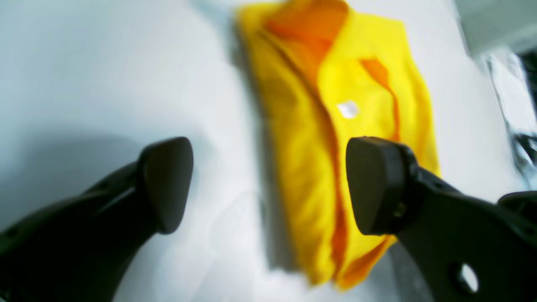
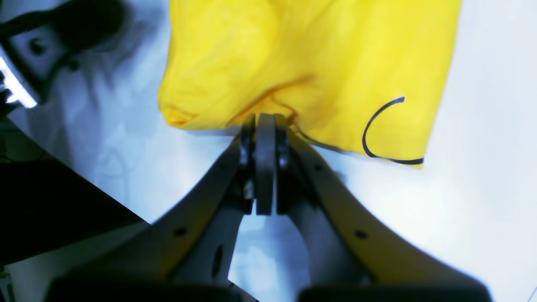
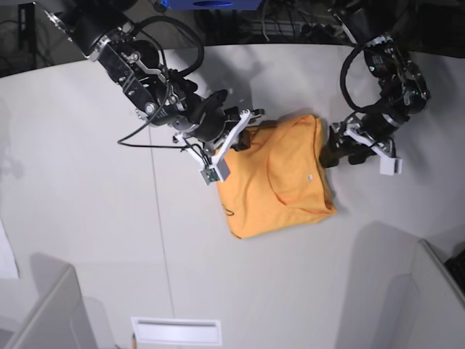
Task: Fold the T-shirt properly
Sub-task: 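Lower the left gripper onto the bundle's side and grasp its edge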
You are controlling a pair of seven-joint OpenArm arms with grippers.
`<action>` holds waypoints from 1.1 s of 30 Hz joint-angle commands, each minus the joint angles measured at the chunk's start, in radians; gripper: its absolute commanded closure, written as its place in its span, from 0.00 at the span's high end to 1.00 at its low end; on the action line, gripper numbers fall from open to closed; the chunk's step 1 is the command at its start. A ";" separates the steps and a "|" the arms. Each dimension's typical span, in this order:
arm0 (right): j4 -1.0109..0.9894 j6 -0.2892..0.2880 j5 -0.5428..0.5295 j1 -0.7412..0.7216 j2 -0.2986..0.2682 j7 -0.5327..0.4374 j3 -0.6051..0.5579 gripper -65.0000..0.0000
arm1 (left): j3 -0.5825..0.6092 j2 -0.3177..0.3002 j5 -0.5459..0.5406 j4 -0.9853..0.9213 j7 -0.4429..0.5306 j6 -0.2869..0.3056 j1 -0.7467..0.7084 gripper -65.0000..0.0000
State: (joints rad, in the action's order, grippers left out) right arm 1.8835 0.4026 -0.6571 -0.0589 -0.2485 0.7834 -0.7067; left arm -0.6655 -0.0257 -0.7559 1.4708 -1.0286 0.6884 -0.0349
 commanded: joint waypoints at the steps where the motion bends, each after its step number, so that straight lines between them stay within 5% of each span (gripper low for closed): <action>1: 0.020 -0.009 -0.002 -0.014 0.002 -0.020 0.005 0.00 | 0.011 -0.012 -0.027 0.000 0.021 0.010 0.019 0.85; 8: 0.018 -0.009 0.000 -0.003 0.002 -0.020 0.005 0.00 | 0.039 0.008 -0.024 -0.118 0.023 0.004 0.086 0.85; 12: 0.018 -0.009 0.001 -0.003 0.002 -0.020 0.005 0.00 | 0.082 0.008 -0.024 -0.203 0.024 -0.091 0.134 0.85; 20: 0.018 -0.009 0.001 0.008 -0.008 -0.022 0.022 0.00 | 0.247 0.004 -0.024 -0.262 0.146 -0.141 0.097 0.82; 22: 0.018 -0.009 -0.002 0.021 -0.022 -0.022 0.060 0.00 | 0.252 -0.003 -0.024 -0.273 0.146 -0.178 0.097 0.68; 28: 0.018 -0.061 -0.002 0.116 -0.027 -0.086 0.184 0.00 | 0.343 -0.067 -0.024 -0.267 0.141 -0.238 0.094 0.00; 33: 0.020 -0.080 -0.002 0.253 -0.027 -0.127 0.394 0.00 | 0.520 -0.170 -0.024 -0.223 0.141 -0.333 0.105 0.00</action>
State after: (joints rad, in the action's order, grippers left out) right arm 1.8847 0.3325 -0.6495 0.2111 -0.2718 0.6754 -0.3099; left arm -0.1410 -0.1886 -0.8162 1.2442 -0.8494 0.3645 0.0692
